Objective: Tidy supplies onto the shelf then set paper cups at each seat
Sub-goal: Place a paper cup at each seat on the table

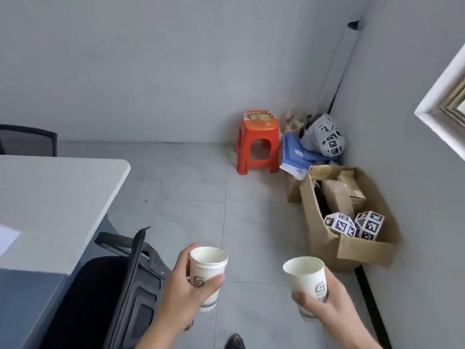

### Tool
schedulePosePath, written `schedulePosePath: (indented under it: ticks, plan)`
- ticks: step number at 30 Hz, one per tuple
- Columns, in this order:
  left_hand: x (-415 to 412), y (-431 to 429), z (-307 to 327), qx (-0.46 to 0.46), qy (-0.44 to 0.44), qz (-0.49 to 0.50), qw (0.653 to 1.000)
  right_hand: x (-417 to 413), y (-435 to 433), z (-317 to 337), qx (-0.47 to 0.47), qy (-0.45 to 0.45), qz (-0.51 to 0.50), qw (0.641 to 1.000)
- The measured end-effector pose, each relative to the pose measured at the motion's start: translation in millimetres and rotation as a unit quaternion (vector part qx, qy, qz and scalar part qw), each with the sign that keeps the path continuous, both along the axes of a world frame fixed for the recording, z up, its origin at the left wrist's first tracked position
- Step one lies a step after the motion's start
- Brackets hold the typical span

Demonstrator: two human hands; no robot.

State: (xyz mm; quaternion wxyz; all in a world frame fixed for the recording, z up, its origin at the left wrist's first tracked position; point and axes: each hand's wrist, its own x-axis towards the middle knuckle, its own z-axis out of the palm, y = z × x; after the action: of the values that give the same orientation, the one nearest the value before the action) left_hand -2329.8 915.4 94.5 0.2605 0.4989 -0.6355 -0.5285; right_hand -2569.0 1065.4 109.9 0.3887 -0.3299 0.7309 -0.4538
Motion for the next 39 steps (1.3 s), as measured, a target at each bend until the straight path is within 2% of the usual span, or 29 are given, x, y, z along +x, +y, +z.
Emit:
schedulePosePath:
  ticks: [6, 13, 17, 20, 24, 29, 34, 39]
  plan:
    - [-46, -112, 19, -0.014, 0.001, 0.008, 1.000, -60, -106, -2, 0.023, 0.014, -0.016, 1.000]
    - [-80, -228, -6, 0.009, -0.019, 0.114, 0.993, -141, -275, -31, 0.024, -0.002, 0.027, 0.999]
    - [-104, -299, 1, 0.021, -0.025, 0.182, 0.983, -178, -399, -30, 0.021, -0.001, 0.089, 0.996]
    - [-112, -345, 11, 0.023, -0.016, 0.243, 0.970, -185, -499, -23, 0.023, 0.000, 0.177, 0.984]
    - [-95, -373, 7, 0.046, -0.009, 0.352, 0.935, -158, -617, -8, 0.010, -0.001, 0.294, 0.956]
    - [-42, -404, -12, 0.059, -0.025, 0.471, 0.880, -82, -728, -11, -0.004, -0.013, 0.370, 0.929]
    - [28, -469, -8, 0.050, -0.037, 0.509, 0.858, 17, -791, -14, -0.007, -0.030, 0.420, 0.907]
    - [72, -541, 7, 0.030, -0.020, 0.512, 0.858, 81, -855, 2, -0.001, -0.008, 0.486, 0.874]
